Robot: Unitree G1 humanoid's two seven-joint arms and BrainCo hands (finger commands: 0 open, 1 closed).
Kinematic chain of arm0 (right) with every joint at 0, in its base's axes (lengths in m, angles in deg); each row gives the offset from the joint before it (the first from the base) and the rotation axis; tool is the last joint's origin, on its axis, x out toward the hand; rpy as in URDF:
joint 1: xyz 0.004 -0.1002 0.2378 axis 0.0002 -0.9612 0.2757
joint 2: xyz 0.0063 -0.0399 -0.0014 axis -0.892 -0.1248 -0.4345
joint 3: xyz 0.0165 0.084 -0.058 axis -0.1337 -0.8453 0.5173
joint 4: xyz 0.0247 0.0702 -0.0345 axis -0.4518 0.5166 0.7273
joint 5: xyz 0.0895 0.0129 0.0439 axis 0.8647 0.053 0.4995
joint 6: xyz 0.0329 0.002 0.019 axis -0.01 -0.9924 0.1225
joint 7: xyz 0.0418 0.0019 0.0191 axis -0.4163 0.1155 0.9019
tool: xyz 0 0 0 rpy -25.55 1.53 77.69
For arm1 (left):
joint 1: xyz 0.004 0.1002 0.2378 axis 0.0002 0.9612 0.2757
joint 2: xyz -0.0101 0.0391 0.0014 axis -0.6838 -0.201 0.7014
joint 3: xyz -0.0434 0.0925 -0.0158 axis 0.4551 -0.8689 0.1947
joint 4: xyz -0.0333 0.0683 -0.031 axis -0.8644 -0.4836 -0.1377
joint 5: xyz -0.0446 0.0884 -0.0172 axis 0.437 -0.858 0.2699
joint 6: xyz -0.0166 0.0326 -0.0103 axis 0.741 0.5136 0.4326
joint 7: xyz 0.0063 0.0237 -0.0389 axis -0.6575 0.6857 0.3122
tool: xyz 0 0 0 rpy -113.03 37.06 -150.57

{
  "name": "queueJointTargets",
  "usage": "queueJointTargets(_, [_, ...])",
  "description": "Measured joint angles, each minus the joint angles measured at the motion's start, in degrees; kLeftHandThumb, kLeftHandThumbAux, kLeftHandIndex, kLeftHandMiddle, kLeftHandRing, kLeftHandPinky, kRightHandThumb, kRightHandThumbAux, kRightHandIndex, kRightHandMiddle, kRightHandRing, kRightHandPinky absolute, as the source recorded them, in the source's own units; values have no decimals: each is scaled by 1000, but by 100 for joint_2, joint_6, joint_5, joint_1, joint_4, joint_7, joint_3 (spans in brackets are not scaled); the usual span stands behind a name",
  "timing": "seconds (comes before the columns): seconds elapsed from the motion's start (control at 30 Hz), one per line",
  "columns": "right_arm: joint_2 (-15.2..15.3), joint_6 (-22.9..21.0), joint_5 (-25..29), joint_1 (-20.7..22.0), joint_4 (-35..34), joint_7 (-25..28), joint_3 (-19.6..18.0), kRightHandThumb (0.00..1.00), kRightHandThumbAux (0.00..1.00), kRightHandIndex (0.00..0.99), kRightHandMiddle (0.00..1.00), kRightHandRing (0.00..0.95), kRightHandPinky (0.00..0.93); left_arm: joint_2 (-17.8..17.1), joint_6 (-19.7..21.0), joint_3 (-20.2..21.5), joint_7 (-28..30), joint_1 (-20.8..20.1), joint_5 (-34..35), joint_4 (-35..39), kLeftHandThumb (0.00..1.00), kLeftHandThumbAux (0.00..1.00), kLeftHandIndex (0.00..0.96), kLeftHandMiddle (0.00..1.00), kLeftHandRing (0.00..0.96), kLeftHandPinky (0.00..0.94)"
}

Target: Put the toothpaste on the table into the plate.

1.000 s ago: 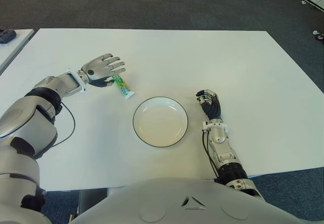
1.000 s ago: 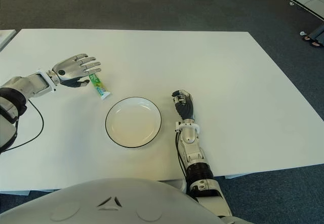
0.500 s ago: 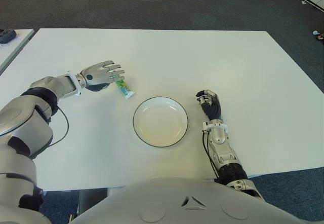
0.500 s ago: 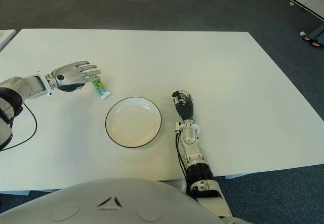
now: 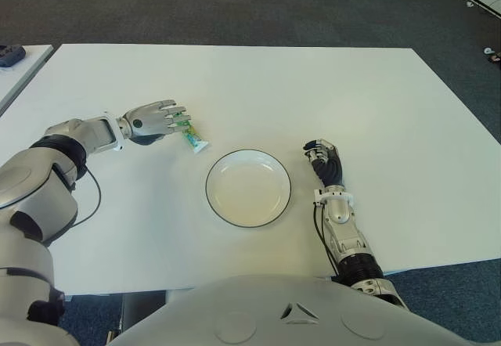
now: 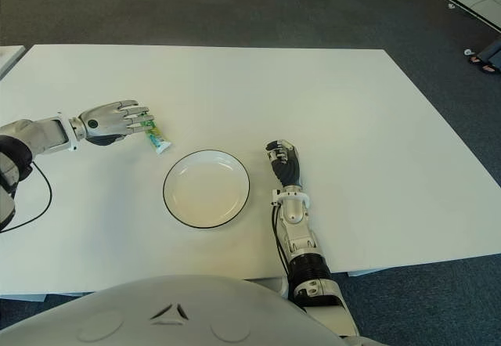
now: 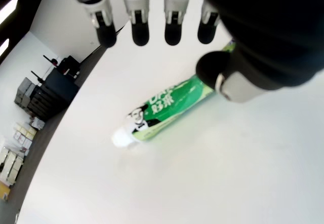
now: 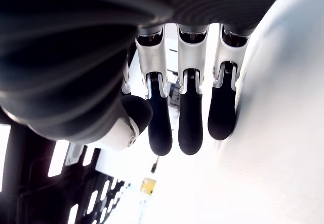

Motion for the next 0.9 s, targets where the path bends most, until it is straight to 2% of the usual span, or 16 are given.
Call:
queueJointTargets(0.23, [1, 4, 0, -50, -60, 17, -1, 712, 737, 421, 461, 462, 481, 25, 12, -117, 233, 1, -50, 44, 710, 529, 16, 27, 3, 1])
queueJointTargets(0.57, [-2, -5, -1, -196, -222, 31, -5, 711, 737, 420, 468, 467, 493, 299, 150, -298, 348, -24, -54, -279, 706, 502, 27, 31, 9, 21])
queueJointTargets(0.83, [-18, -42, -1, -313, -403, 80, -4, 710, 738, 420, 474, 477, 501, 890, 550, -378, 692, -188, -31, -959, 662, 494, 30, 24, 3, 3])
queueJointTargets(0.9, [-21, -55, -1, -345, -442, 86, -5, 711, 738, 420, 473, 478, 505, 1003, 612, -383, 792, -229, -6, -1058, 618, 472, 14, 10, 1, 1])
